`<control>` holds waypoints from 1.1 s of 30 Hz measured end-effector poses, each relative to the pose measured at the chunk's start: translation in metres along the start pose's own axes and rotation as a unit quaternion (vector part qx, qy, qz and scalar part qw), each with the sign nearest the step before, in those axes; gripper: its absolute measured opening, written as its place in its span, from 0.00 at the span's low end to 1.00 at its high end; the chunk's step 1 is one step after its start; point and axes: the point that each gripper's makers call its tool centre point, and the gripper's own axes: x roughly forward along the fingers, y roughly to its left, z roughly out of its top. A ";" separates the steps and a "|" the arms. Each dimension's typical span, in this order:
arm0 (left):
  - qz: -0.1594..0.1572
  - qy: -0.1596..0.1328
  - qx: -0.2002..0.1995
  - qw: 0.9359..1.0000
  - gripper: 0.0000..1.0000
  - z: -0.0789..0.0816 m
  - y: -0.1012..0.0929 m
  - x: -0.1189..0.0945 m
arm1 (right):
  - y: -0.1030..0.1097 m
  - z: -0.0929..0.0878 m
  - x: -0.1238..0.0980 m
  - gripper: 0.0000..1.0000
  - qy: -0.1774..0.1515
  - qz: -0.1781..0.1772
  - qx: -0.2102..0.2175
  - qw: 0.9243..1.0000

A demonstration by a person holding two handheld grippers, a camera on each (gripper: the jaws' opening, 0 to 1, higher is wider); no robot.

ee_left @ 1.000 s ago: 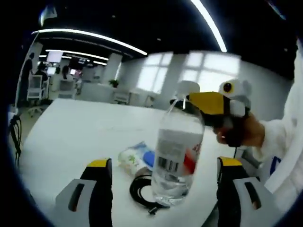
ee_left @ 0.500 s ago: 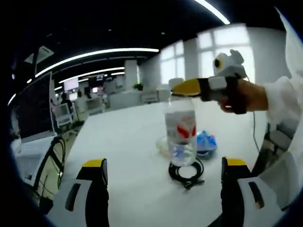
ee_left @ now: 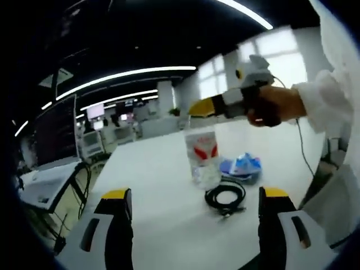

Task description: Arrange the tabletop items into an orderly group along one side of the table until the central work area is clear of visible clutter.

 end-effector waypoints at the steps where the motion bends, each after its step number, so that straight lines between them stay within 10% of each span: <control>1: 0.001 0.000 0.001 1.000 0.85 0.000 -0.001 -0.002 | 0.000 0.000 0.001 0.20 0.002 -0.001 -0.002 1.000; 19: 0.046 0.027 -0.002 0.999 0.77 -0.015 0.023 -0.002 | -0.030 -0.006 0.047 0.20 0.013 -0.027 0.001 1.000; 33: 0.045 0.071 -0.005 0.996 0.74 -0.034 0.023 0.000 | -0.099 -0.017 0.079 0.20 0.032 -0.057 -0.005 0.998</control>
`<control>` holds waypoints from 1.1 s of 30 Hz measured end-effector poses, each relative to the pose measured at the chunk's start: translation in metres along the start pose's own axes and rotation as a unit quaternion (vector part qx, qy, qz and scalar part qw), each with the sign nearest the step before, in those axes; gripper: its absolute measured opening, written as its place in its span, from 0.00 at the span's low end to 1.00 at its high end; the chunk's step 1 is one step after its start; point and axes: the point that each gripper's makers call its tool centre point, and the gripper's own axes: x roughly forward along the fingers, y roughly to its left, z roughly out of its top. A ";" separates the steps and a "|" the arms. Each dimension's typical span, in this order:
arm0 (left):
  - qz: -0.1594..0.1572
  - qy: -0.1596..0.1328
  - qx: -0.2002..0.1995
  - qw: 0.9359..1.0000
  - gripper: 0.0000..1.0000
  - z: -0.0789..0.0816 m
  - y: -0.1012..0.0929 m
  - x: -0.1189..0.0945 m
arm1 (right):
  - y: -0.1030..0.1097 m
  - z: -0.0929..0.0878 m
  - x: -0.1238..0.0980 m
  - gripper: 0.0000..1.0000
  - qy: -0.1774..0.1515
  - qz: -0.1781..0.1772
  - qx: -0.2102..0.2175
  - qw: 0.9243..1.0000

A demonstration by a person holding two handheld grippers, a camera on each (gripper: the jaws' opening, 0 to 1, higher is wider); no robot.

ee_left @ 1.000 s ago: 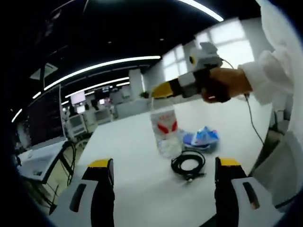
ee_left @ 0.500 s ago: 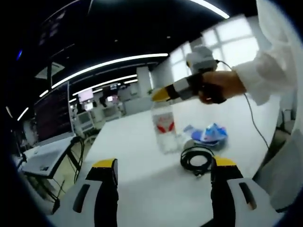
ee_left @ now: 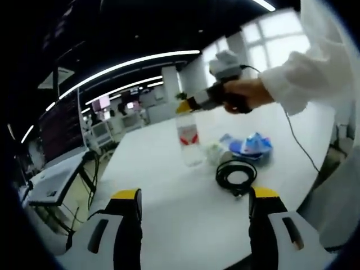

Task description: Arrange the tabletop items into an orderly group along one side of the table until the central work area is clear of visible clutter.

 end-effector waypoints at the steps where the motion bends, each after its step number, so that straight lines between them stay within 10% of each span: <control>1: 0.000 0.001 -0.001 1.000 0.74 0.000 0.000 0.000 | -0.004 0.000 0.002 0.20 0.000 -0.001 0.001 1.000; 33: 0.013 0.046 0.015 0.999 0.74 -0.018 0.005 0.003 | -0.054 0.001 0.037 0.20 0.009 -0.029 -0.034 0.999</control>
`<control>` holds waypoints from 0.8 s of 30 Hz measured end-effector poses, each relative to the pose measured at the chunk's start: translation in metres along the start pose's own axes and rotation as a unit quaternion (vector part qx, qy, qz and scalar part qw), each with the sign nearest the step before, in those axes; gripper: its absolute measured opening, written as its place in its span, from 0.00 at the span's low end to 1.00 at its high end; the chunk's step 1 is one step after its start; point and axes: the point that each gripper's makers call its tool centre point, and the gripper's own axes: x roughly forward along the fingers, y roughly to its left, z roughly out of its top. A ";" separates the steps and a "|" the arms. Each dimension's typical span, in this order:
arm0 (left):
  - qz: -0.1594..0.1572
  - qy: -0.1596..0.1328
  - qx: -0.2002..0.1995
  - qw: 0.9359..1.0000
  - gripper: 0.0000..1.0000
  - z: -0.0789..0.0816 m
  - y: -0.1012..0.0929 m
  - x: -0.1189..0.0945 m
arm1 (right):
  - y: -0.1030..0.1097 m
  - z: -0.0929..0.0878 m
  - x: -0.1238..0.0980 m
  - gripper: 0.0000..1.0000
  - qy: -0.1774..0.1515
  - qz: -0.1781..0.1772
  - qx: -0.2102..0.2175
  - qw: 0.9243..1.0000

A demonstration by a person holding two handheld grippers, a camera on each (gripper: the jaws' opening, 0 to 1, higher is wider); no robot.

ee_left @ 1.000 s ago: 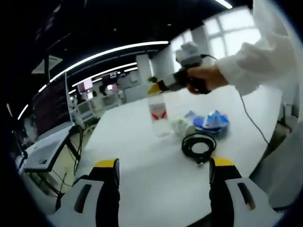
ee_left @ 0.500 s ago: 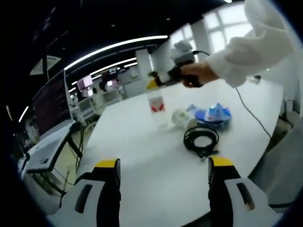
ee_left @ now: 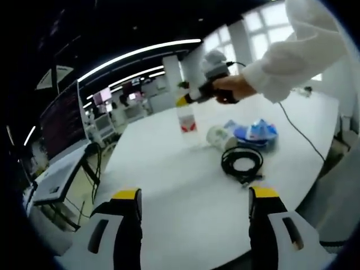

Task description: Arrange the tabletop items into an orderly group along one side of the table until the central work area is clear of visible clutter.

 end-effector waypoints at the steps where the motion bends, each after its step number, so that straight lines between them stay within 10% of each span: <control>1: -0.001 0.000 0.001 1.000 0.74 0.000 0.000 0.000 | 0.001 0.000 0.000 0.20 0.000 0.003 -0.004 1.000; 24: -0.004 0.009 0.002 1.000 0.71 -0.003 -0.001 0.000 | 0.034 -0.005 -0.016 0.21 -0.010 0.020 -0.075 0.997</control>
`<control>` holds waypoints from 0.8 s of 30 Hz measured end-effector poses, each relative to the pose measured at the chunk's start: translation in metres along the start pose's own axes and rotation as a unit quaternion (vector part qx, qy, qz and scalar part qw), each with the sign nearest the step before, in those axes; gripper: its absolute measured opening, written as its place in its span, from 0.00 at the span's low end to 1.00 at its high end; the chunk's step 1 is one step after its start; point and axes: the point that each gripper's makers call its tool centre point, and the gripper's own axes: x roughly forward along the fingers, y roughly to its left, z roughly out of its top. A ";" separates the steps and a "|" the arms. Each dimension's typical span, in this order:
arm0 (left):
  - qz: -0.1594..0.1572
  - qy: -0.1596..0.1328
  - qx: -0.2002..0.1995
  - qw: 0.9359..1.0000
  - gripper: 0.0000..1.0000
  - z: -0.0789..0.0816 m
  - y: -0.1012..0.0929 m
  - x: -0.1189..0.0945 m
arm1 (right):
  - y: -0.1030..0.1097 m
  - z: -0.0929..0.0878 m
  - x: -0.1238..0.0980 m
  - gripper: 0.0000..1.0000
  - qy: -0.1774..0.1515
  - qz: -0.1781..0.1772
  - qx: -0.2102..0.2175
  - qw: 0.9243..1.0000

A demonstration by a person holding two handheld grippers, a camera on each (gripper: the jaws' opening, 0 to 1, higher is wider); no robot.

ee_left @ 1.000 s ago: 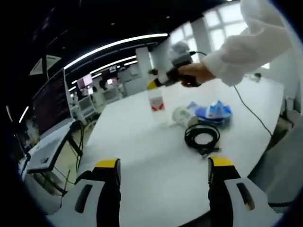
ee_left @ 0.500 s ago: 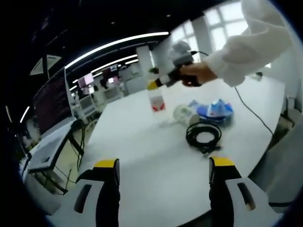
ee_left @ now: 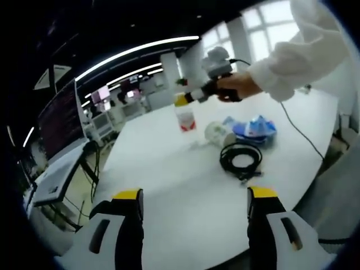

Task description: Arrange the tabletop items into an orderly group along one side of the table until the central work area is clear of visible clutter.

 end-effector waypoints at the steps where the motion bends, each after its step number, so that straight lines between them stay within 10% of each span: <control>1: 0.001 0.000 0.000 1.000 0.71 0.000 0.000 0.000 | 0.000 0.000 0.000 0.21 0.000 0.000 0.001 1.000; 24: 0.004 -0.007 -0.005 1.000 0.73 0.003 0.001 -0.001 | -0.043 -0.009 -0.018 0.42 0.002 -0.010 0.064 0.998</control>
